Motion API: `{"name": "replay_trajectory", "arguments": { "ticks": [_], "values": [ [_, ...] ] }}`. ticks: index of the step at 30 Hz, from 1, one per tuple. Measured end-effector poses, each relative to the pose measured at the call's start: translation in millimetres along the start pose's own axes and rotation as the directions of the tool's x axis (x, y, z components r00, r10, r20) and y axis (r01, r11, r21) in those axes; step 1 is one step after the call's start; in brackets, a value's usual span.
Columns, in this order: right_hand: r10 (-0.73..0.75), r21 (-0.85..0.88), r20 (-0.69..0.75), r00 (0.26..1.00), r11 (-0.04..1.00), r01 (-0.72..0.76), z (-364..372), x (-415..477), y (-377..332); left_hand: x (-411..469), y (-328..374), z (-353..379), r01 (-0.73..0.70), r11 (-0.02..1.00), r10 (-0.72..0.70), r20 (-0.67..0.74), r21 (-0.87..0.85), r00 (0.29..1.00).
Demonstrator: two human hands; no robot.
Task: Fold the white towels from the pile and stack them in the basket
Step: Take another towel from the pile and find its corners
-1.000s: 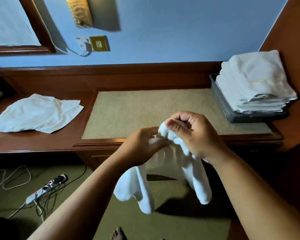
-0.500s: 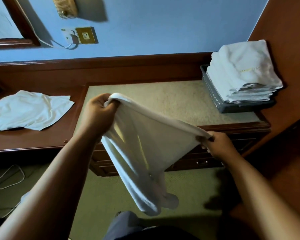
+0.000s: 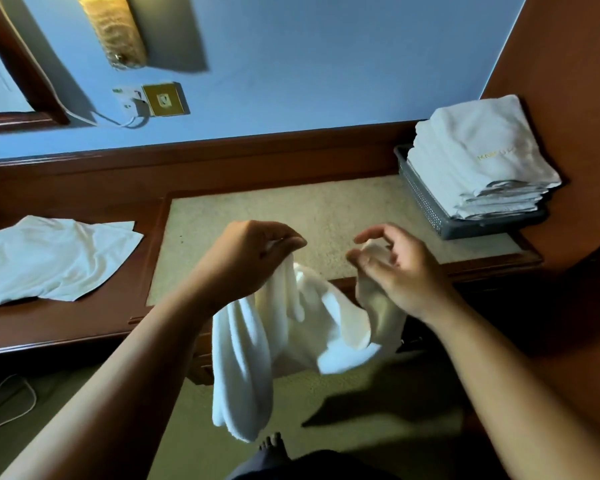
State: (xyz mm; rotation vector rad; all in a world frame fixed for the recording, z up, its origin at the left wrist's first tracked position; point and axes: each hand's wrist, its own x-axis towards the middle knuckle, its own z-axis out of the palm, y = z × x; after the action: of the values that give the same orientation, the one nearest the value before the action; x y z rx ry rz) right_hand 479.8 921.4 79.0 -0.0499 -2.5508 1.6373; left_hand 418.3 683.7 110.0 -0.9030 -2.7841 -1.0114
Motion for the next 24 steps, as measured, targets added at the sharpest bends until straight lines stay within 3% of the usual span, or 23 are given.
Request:
{"name": "replay_trajectory", "arguments": {
  "ticks": [3,6,8,11,16,19,22,24],
  "values": [
    [0.02,-0.189,0.218,0.976,0.982,0.022,31.9,9.5,-20.6,13.1,1.3,-21.9,-0.112,0.991,0.112,-0.005,-0.072,0.994],
    [-0.02,-0.095,0.333,0.943,0.994,0.055,62.4,25.5,-32.2,28.1,0.4,-34.8,-0.223,0.963,0.223,-0.02,-0.151,0.975],
    [-0.069,-0.079,0.272,0.96,0.993,0.093,72.1,35.6,-37.9,37.9,-6.5,-38.7,-0.254,0.948,0.239,-0.097,-0.191,0.966],
    [-0.174,-0.023,0.073,0.982,0.984,0.176,65.4,44.8,-44.9,51.4,-35.9,-35.6,-0.187,0.919,0.136,-0.165,-0.346,0.977],
    [-0.178,0.21,-0.195,0.965,0.953,0.218,32.0,44.8,-49.4,52.0,-74.6,0.0,-0.023,0.872,0.093,0.12,-0.489,0.988],
    [0.004,0.431,-0.364,0.931,0.887,0.164,0.0,44.0,-34.0,38.9,-97.7,33.1,0.108,0.896,0.014,0.271,-0.43,0.963],
    [0.111,0.47,-0.378,0.919,0.878,0.087,-42.1,40.9,-6.8,28.5,-110.3,55.1,0.176,0.934,-0.126,0.175,-0.31,0.976],
    [0.116,0.273,-0.27,0.956,0.961,-0.039,-62.1,38.9,13.9,34.2,-90.4,50.9,0.147,0.938,-0.131,0.071,-0.315,0.989]
  ]
}}
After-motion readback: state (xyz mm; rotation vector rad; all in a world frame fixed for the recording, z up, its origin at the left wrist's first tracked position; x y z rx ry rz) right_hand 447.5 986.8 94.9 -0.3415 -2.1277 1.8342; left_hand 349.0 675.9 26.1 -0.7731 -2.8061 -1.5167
